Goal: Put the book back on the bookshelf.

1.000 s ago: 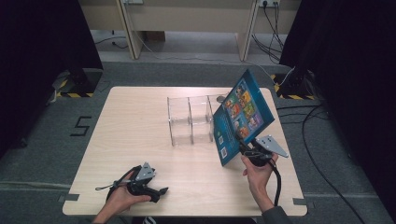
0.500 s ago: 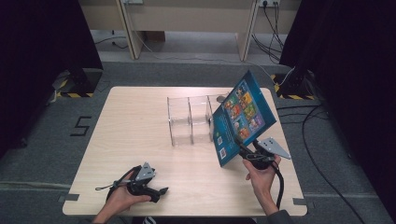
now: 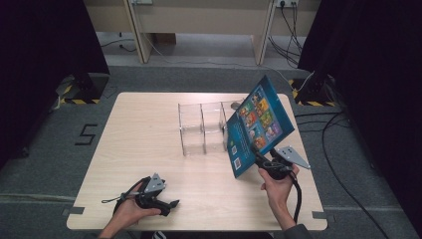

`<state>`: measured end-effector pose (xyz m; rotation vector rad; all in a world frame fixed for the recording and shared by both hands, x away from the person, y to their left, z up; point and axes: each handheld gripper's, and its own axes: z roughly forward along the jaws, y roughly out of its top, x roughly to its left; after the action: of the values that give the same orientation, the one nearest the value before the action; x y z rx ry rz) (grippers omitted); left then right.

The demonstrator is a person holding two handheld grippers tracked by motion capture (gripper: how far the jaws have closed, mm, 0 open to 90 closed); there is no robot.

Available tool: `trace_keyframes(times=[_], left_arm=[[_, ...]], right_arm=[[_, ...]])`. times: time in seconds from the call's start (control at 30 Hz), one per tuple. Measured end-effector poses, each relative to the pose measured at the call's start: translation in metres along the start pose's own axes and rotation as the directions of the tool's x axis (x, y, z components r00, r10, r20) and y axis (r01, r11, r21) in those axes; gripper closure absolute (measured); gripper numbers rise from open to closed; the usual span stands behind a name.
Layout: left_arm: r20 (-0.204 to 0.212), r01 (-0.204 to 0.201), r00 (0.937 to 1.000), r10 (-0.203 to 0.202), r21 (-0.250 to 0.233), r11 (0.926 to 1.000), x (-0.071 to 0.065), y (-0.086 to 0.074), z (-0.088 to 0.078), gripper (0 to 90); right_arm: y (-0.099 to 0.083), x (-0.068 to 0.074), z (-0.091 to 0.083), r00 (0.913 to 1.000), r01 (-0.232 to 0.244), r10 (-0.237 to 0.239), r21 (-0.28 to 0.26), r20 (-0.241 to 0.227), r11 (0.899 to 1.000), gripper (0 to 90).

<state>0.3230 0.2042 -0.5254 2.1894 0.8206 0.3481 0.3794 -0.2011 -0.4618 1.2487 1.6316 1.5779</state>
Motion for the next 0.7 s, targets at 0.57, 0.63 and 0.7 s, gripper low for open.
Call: trace_keyframes(times=[0.57, 0.63, 0.7], left_arm=[[0.004, -0.006, 1.0000, 0.006, 0.007, 1.0000, 0.000, 0.000, -0.001, 8.4], [0.004, -0.006, 1.0000, 0.006, 0.006, 1.0000, 0.000, 0.000, -0.001, 8.4], [0.004, -0.006, 1.0000, 0.006, 0.006, 1.0000, 0.000, 0.000, -0.001, 8.4]], right_arm=[[-0.005, -0.007, -0.035, 0.9989, 0.038, -0.037, 0.026, -0.030, 0.999, 38.8], [-0.005, -0.008, -0.037, 0.9987, 0.043, -0.042, 0.027, -0.028, 0.999, 38.6], [-0.005, -0.008, -0.038, 0.9989, 0.038, -0.038, 0.028, -0.029, 0.999, 38.5]])
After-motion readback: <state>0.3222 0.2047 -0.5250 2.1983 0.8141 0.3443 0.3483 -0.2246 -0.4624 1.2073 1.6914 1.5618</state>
